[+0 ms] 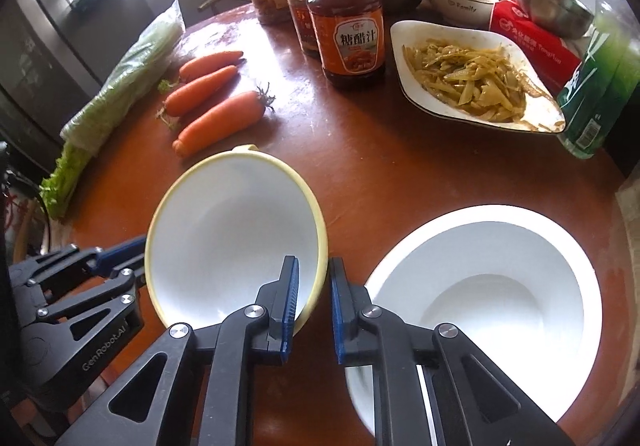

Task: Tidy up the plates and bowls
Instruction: 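Slide the steel bowl under the yellow-rimmed bowl and grip both rims, then carry the bowl stack beside the tray stack and open the right tool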

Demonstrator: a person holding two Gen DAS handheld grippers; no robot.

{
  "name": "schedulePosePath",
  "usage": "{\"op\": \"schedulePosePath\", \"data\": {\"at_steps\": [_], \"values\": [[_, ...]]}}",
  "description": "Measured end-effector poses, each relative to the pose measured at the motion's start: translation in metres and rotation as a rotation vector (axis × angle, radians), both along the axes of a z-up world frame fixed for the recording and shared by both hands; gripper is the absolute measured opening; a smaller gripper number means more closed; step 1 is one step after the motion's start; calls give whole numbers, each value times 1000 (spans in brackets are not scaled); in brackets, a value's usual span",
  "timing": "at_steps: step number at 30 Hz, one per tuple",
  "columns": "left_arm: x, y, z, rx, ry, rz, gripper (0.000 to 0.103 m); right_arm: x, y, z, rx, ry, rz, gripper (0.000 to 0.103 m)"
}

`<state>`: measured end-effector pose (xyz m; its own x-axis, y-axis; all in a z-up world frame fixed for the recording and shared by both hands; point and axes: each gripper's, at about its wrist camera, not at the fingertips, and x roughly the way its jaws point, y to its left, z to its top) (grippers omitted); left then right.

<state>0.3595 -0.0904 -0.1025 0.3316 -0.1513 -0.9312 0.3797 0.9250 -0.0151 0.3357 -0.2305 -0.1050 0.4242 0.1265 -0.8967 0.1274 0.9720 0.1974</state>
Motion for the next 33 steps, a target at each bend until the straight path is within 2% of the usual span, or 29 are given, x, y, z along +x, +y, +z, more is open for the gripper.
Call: {"op": "schedulePosePath", "data": {"at_steps": [8, 13, 23, 29, 33], "values": [[-13, 1, 17, 9, -64, 1, 15, -10, 4, 15, -2, -41, 3, 16], [-31, 6, 38, -22, -121, 10, 15, -31, 7, 35, -7, -91, 5, 16], [-112, 26, 81, -63, -257, 29, 15, -110, 20, 76, -15, -186, 12, 16], [-160, 38, 84, -78, -289, 50, 15, -158, 32, 74, -20, -181, 17, 16], [-187, 41, 75, -77, -263, 40, 15, -186, 35, 71, -30, -180, 3, 16]]}}
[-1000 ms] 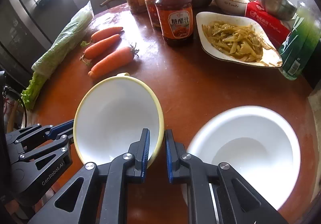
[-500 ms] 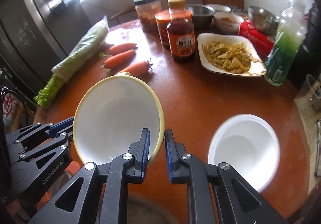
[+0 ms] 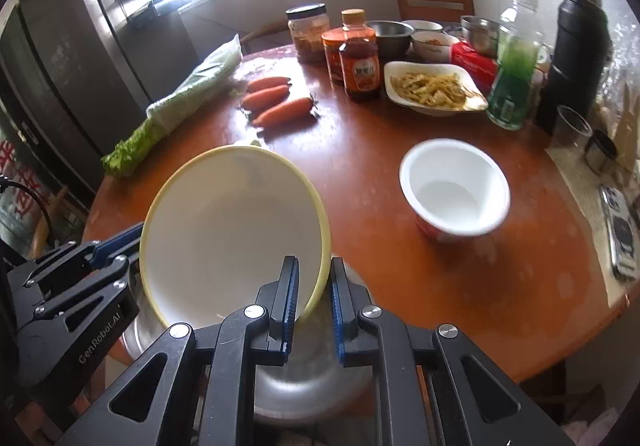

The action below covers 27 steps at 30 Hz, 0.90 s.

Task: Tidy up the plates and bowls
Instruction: 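Carry the bowl stack beside the tray stack and open the right tool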

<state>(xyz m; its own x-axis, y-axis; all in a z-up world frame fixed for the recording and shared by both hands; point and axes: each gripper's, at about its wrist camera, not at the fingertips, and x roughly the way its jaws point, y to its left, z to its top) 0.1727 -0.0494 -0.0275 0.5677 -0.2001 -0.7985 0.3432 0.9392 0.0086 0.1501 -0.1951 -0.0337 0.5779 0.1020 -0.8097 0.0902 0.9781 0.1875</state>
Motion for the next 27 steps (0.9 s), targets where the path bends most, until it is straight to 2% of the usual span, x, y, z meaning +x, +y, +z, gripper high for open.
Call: {"op": "schedulePosePath", "data": {"at_steps": [8, 18, 27], "values": [[-25, -6, -24, 37, 43, -10, 15, -26, -2, -22, 15, 54, -12, 16], [-17, -12, -47, 54, 101, 0, 15, -15, -5, -41, 9, 106, 4, 16], [-17, -14, -49, 61, 105, -7, 15, -8, -3, -49, -14, 148, 22, 18]]}}
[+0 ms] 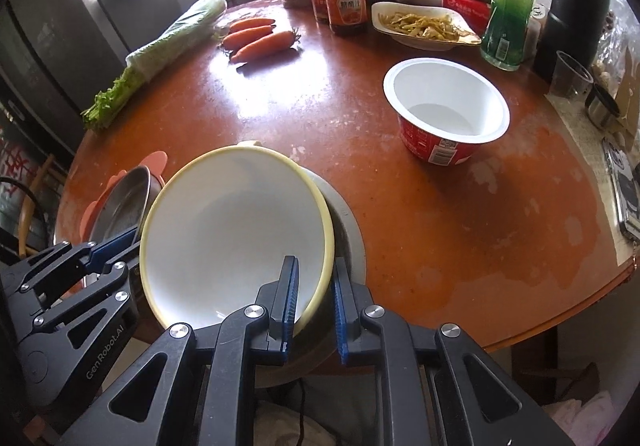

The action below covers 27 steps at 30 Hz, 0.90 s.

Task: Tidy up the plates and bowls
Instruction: 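Carry the bowl stack beside the tray stack and open the right tool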

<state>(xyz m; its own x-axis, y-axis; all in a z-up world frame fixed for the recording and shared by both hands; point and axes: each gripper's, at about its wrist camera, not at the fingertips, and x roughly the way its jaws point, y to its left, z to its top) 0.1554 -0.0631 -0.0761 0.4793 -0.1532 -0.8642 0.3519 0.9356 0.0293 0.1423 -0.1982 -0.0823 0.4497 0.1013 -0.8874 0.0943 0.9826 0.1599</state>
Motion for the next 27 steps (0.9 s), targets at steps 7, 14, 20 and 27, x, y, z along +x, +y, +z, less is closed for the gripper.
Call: {"op": "schedulePosePath", "data": {"at_steps": [7, 14, 20, 27], "values": [[1, 0, 0, -8, 5, -9, 15, 1, -2, -2, 16, 15, 10, 20], [0, 4, 1, -22, 15, -14, 17, 0, 0, 0, 29, 20, 30, 32], [-2, 10, 6, -11, -6, 1, 17, -3, 3, 7, -14, 5, 17, 34], [-8, 19, 14, -39, -33, 16, 17, -11, -6, 19, -32, -34, -17, 45]]}}
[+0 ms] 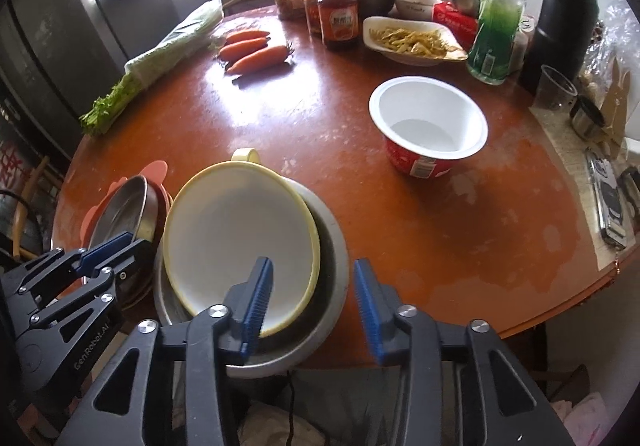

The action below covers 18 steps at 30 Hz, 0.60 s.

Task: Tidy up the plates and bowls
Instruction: 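Carry the bowl stack beside the tray stack and open the right tool, then move the right tool to the red-printed white bowl and grasp its rim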

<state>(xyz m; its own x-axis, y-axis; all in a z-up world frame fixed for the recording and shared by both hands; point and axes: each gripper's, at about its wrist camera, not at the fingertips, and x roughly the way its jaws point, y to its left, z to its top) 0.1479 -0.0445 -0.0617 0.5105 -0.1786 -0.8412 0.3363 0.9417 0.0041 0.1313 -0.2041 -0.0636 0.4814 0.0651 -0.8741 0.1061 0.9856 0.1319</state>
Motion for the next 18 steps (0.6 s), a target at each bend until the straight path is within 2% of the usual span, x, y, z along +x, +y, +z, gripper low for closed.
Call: {"op": "schedulePosePath", "data": {"at_steps": [6, 10, 12, 14, 18], "values": [[-9, 11, 24, -27, -67, 16, 17, -10, -13, 18, 34, -60, -21, 45], [-19, 7, 58, -68, -217, -8, 18, -23, -31, 48, 38, -183, -93, 46], [-20, -1, 70, -77, -260, -24, 18, -30, -38, 61, 37, -241, -123, 56], [-16, -10, 75, -94, -255, -45, 18, -33, -43, 69, 33, -281, -135, 57], [-8, -33, 78, -139, -250, -93, 18, -33, -50, 70, 41, -297, -148, 57]]}}
